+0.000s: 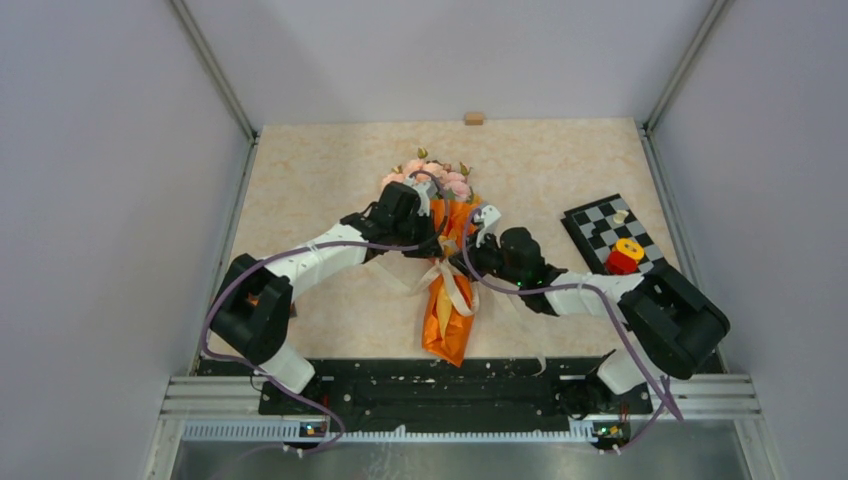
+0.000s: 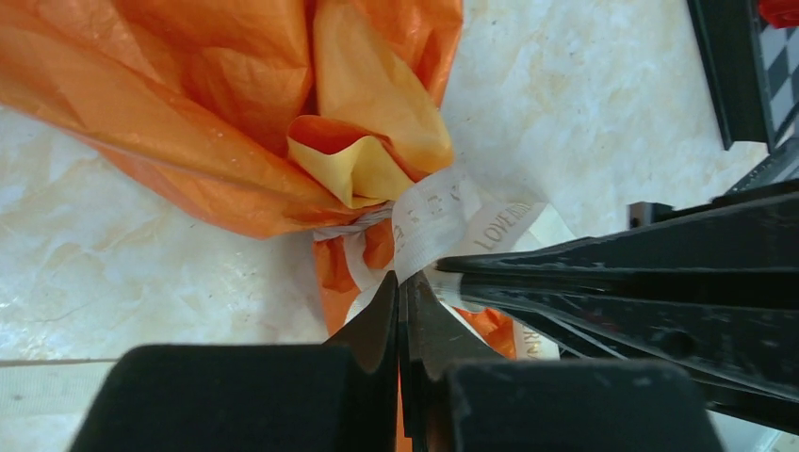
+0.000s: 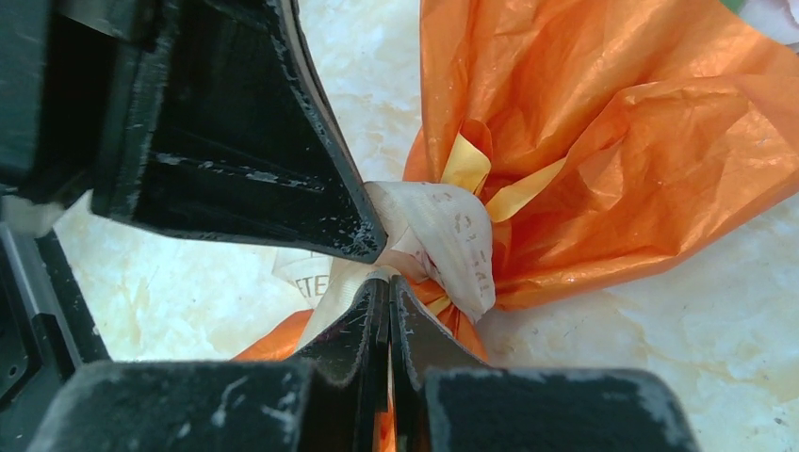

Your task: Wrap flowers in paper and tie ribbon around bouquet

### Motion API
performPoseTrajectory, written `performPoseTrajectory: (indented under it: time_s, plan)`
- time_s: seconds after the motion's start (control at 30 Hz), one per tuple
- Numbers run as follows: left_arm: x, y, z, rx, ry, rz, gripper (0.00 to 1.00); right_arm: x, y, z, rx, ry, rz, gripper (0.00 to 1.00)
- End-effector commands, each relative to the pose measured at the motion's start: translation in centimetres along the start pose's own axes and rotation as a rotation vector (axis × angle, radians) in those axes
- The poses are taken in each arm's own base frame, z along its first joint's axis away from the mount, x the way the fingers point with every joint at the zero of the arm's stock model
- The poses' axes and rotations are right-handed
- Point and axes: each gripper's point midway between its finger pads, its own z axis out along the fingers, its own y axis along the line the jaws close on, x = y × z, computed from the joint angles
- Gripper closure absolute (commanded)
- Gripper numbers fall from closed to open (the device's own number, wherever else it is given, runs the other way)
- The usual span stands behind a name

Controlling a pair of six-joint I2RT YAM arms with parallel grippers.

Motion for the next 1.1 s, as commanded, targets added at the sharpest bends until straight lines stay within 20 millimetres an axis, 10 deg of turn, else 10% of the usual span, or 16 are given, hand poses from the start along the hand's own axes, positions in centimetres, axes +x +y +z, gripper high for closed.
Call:
performPoseTrajectory:
  time_s: [0.0,0.47,0.77,1.07]
  plan:
    - [-1.9,-2.7,-1.2,0.12,-0.065,0.019,1.0,-3.1,0.4,1.5,0.017,-0.114,-0.023,1.0]
    - [-0.4,-3.8,-1.6,0.189,-0.025,0.012,0.9,-4.0,-1.0,3.0,0.091,-0.257,0.135,1.0]
    - [-1.2,-2.6,-2.5,0.113,-0.075,0.004,0.39,-1.2,-0.3,3.3,0.033,-0.184,0.153,1.0]
    - [-2.2,2.4,-3.7,-0.045,-0.158,-0.156,0.31,-0.8,-0.2,3.1,0.028,-0.175,0.158,1.0]
